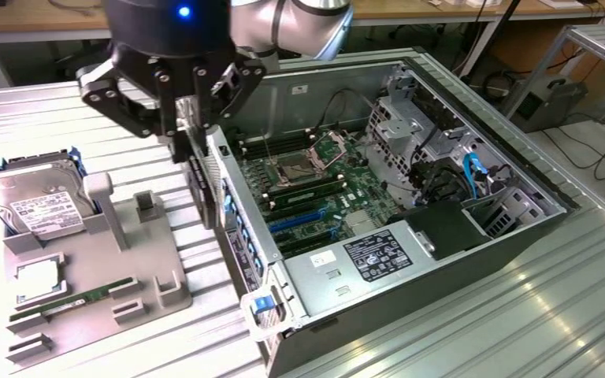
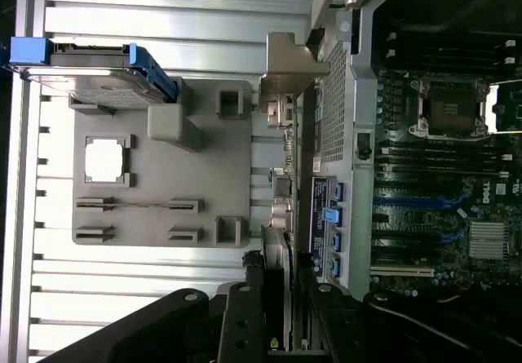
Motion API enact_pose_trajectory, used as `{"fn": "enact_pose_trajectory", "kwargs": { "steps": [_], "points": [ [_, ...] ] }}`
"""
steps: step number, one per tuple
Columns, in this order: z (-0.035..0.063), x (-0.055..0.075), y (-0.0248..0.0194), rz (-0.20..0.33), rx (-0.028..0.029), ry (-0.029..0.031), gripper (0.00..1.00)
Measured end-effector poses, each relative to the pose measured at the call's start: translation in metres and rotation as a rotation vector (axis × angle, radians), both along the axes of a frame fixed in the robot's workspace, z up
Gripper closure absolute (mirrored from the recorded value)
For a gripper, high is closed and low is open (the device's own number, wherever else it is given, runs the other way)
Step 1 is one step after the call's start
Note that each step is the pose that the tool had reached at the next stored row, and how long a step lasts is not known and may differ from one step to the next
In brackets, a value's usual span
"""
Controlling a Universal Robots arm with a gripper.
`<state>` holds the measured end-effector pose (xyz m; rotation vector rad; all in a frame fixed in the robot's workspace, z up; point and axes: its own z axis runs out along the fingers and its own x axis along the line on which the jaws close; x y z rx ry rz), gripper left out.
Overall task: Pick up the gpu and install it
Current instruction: 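Pick up the gpu and move the gpu toward the slot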
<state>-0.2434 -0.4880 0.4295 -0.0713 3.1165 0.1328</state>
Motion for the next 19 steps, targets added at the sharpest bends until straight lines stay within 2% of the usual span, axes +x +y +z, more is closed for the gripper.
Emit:
{"fn": "enact_pose_trajectory", "kwargs": {
  "steps": [2, 9, 15, 19],
  "points": [
    [0.0030, 0.012, -0.0015, 0.000, 0.0055, 0.0005, 0.74],
    [0.0036, 0.045, -0.0028, 0.000, 0.0145, 0.0023, 0.74],
    [0.0027, 0.075, -0.0028, 0.000, 0.0155, 0.0042, 0.74],
    [-0.0050, 0.100, -0.0022, 0.000, 0.0140, 0.0074, 0.74]
  ]
}}
